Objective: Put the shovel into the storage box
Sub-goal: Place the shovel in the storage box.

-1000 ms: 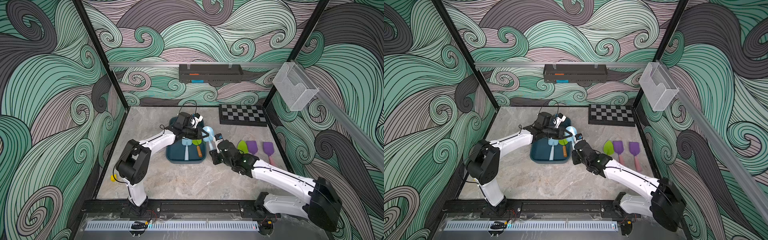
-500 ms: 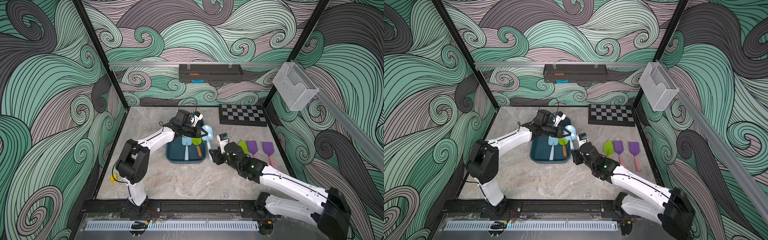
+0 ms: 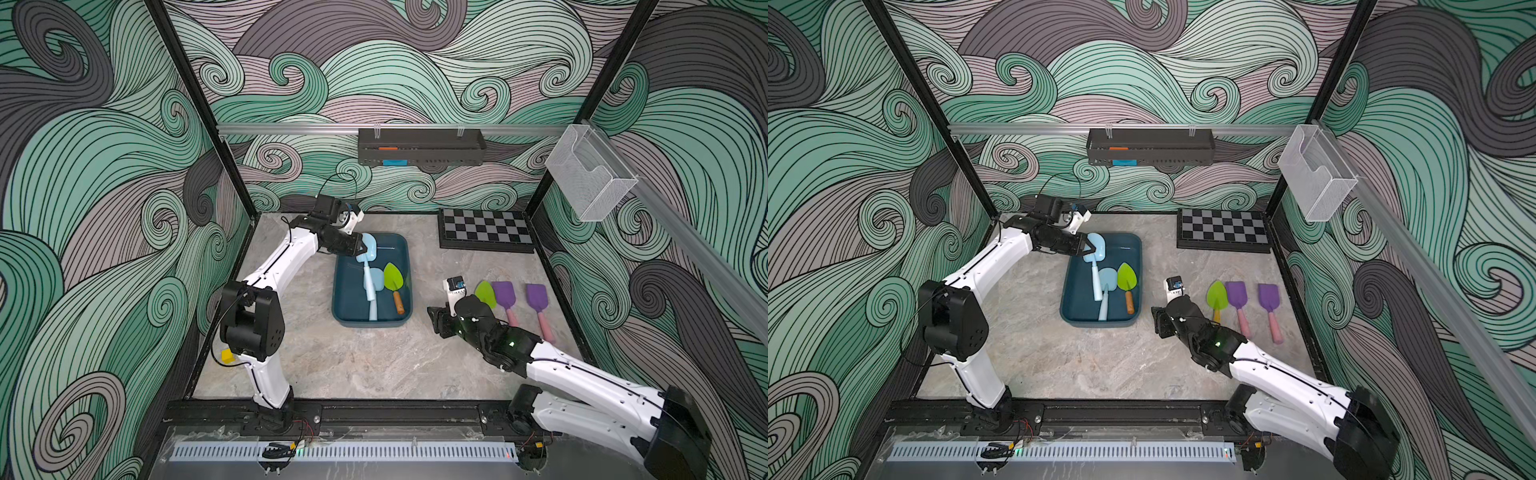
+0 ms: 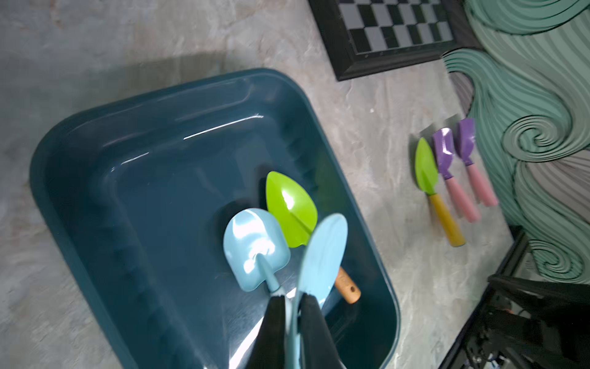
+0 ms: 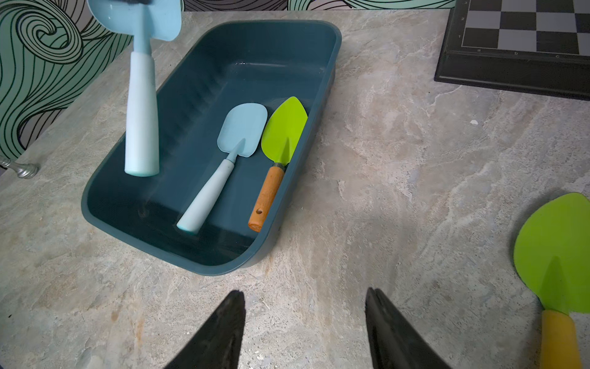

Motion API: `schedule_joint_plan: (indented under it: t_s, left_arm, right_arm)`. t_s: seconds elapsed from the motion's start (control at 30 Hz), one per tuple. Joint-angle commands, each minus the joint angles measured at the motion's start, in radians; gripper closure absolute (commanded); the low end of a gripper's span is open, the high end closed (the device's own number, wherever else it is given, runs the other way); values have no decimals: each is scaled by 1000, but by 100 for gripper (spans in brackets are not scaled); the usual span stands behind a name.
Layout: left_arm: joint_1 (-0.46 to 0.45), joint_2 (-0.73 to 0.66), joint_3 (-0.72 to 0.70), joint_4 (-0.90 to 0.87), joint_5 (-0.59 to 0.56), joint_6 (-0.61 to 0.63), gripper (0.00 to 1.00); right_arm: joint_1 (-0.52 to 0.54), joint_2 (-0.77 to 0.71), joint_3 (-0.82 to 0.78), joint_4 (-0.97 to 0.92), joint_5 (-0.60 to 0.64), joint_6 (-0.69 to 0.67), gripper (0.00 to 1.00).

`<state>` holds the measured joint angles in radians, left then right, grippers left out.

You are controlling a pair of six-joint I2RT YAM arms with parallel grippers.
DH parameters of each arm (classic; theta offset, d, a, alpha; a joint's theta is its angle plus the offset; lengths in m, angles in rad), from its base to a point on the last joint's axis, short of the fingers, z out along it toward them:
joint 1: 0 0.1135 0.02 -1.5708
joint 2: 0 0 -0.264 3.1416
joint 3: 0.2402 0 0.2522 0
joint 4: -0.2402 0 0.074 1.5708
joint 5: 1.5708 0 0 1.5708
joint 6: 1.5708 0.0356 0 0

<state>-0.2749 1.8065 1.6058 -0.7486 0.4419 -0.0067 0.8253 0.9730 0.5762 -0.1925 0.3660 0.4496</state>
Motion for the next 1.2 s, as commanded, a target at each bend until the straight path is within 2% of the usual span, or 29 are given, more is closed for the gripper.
schedule_joint_plan:
  t_s: [0.0, 0.3, 0.6, 0.77, 0.97, 1.17]
  left_arm:
    - [2, 25, -3, -75, -99, 48, 100]
    - [2, 140, 1, -100, -175, 36, 100]
    - [2, 225, -20, -67, -169, 9, 99]
    - [2, 252, -20, -69, -170, -8, 92]
    - [2, 247, -37, -63, -203, -30, 77]
    - [3, 230, -35, -61, -210, -46, 68]
  right_arm:
    - [-5, 7, -14, 2, 16, 22, 38]
    - [-9, 15, -31, 8, 8, 47, 38]
    - [-15, 49, -36, 18, 1, 61, 37]
    - [-27, 48, -46, 19, -4, 63, 37]
    - [-71, 34, -68, 12, -51, 83, 37]
    - [-122, 26, -79, 0, -80, 97, 37]
